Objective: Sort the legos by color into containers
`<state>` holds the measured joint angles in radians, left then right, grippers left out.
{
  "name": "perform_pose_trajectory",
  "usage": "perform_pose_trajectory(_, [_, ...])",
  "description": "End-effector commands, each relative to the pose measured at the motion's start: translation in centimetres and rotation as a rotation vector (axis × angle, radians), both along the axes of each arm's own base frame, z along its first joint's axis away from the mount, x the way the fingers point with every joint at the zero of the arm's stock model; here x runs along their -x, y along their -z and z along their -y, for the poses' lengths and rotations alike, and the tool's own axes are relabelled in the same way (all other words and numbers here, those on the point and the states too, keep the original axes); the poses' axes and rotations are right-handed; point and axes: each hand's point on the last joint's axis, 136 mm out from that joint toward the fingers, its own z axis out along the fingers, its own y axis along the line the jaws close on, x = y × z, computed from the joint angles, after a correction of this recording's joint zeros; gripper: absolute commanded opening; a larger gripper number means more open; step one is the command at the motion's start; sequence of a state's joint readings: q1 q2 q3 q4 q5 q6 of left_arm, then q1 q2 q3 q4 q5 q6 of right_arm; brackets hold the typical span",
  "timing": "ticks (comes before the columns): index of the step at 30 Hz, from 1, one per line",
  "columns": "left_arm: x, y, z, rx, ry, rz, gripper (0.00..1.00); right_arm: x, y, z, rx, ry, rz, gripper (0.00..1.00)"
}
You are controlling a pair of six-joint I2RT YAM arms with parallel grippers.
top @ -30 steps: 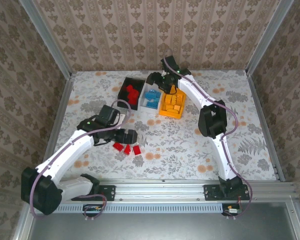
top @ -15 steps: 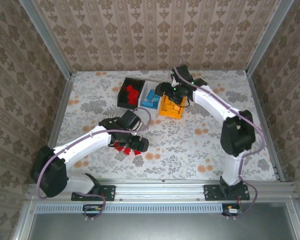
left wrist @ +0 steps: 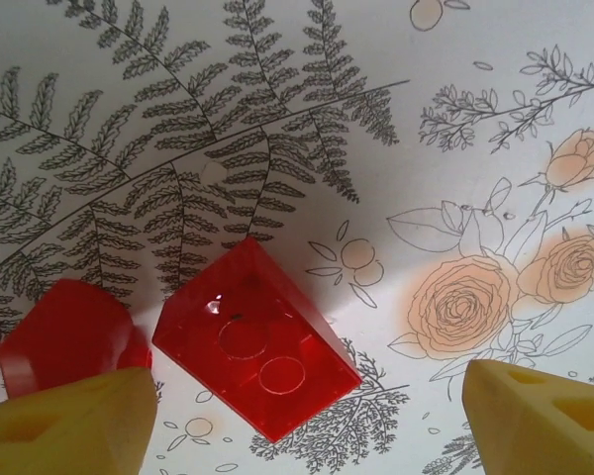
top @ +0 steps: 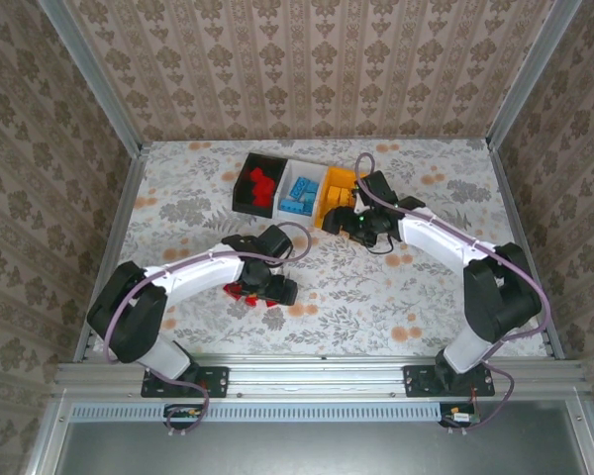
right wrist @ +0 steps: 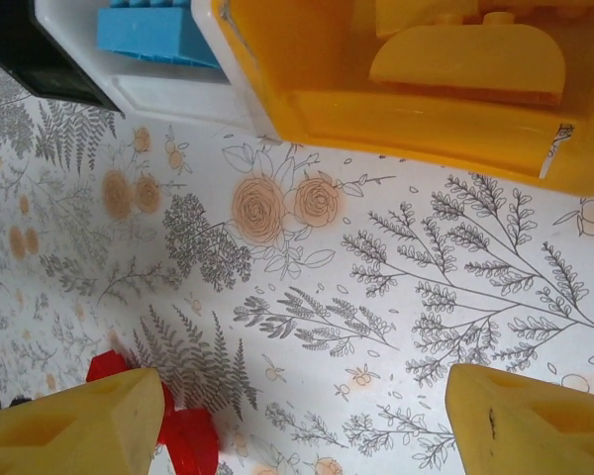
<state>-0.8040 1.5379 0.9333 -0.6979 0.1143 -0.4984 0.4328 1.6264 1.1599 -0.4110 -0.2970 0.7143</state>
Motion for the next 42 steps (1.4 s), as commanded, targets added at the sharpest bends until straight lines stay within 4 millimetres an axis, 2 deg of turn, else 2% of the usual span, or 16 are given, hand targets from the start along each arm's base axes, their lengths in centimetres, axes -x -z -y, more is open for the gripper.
perform_pose_trajectory(1, [-0.3, 0.9, -0.4, -0.048, -0.004, 0.0, 0.81, 0.4, -1.8, -0.4, -0.041, -0.012, 0.054, 0.75])
perform_pose_trajectory(7, [-1.0, 1.9, 0.6, -0.064, 0.018, -0.018, 0.73, 1.2, -1.3, 0.1, -0.037, -0.007, 0.049, 0.71])
perform_pose_trajectory(15, [-1.4, 2.9, 0.7, -0.091, 0.036, -0.019, 0.66, 1.8, -1.3, 0.6, -0.029, -0.003, 0.058, 0.68])
perform_pose_trajectory(23, [-1.8, 3.2, 1.3, -0.097, 0.057, -0.025, 0.44, 2.5, -1.3, 1.0, -0.023, 0.002, 0.06, 0.67])
perform_pose_trajectory(28, [-1.9, 2.8, 1.6, -0.091, 0.068, -0.028, 0.35, 2.9, -1.3, 1.5, -0.015, 0.011, 0.066, 0.67])
perform_pose_trajectory(33, [-2.3, 1.8, 2.0, -0.075, 0.079, -0.019, 0.29, 3.5, -1.3, 2.0, -0.007, 0.017, 0.068, 0.67])
perform_pose_trajectory(37, [-3.4, 0.4, 2.5, -0.029, 0.069, -0.008, 0.28, 4.2, -0.8, 2.6, 0.015, 0.022, 0.056, 0.67])
perform_pose_trajectory(38, [-4.0, -0.1, 2.6, -0.012, 0.062, 0.002, 0.28, 4.4, -1.7, 2.9, 0.005, 0.025, 0.08, 0.67])
perform_pose_trajectory(42, [-7.4, -3.0, 2.3, 0.028, 0.043, 0.056, 0.29, 5.5, -1.9, 3.9, 0.025, 0.034, 0.085, 0.67])
